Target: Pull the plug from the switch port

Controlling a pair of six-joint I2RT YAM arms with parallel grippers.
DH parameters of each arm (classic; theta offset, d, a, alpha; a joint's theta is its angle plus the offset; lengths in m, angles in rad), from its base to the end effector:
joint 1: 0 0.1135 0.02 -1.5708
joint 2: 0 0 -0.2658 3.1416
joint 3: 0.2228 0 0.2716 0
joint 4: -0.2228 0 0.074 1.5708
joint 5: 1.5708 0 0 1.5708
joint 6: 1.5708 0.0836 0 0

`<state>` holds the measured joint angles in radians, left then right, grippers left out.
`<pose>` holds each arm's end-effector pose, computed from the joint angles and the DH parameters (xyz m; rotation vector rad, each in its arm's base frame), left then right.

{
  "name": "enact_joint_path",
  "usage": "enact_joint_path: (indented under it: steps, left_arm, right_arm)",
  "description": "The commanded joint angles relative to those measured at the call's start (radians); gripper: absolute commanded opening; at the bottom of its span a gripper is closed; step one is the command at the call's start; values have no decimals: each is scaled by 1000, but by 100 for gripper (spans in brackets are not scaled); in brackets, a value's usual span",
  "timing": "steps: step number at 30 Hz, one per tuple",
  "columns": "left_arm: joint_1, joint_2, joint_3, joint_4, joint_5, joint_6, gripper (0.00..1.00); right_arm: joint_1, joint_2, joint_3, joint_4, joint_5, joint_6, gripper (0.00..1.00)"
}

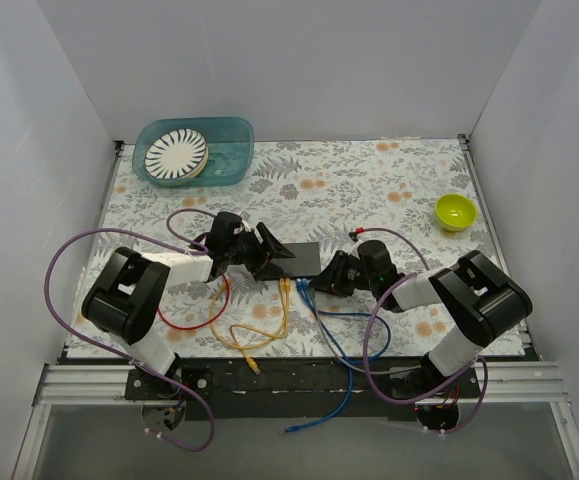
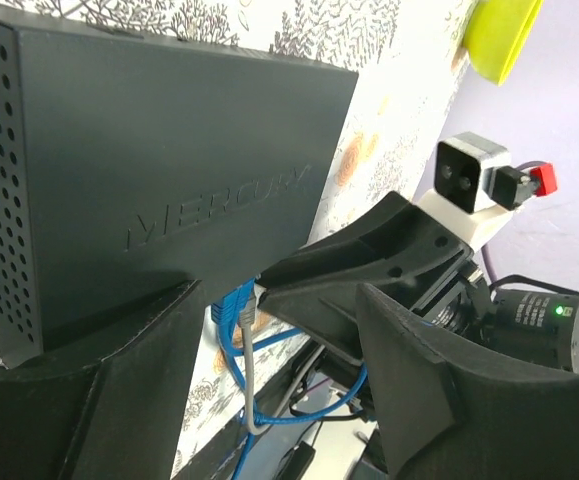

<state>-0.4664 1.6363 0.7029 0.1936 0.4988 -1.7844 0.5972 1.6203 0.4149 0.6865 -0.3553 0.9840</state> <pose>0.2965 -0.1941 0.1022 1.4262 -2.3415 1.3837 0.2451 0.2018 0.0775 0.2096 2.3342 1.2561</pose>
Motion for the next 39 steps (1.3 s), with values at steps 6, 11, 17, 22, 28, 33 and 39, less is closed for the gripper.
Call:
enact_joint_path:
  steps: [6, 11, 17, 22, 28, 33, 39]
  left_arm:
    - [2, 13, -29, -94, -23, 49, 63]
    - [2, 25, -25, -79, -17, 42, 63]
    - [2, 31, -22, -66, -19, 31, 63]
    - [2, 37, -26, -53, -20, 17, 63]
    - [2, 39, -33, -46, -26, 8, 63]
    - [2, 39, -34, -42, -26, 0, 63]
    - [0, 33, -39, -42, -31, -4, 63]
  right_arm:
    - [45, -189, 235, -633, 139, -418, 40]
    - [84, -201, 236, -763, 154, -541, 41]
    - [121, -209, 193, -821, 177, -571, 42]
    - [142, -201, 176, -814, 145, -582, 42]
    - [147, -234, 188, -795, 173, -555, 43]
    - [153, -203, 213, -795, 153, -556, 45]
    - [161, -243, 220, -791, 157, -544, 46]
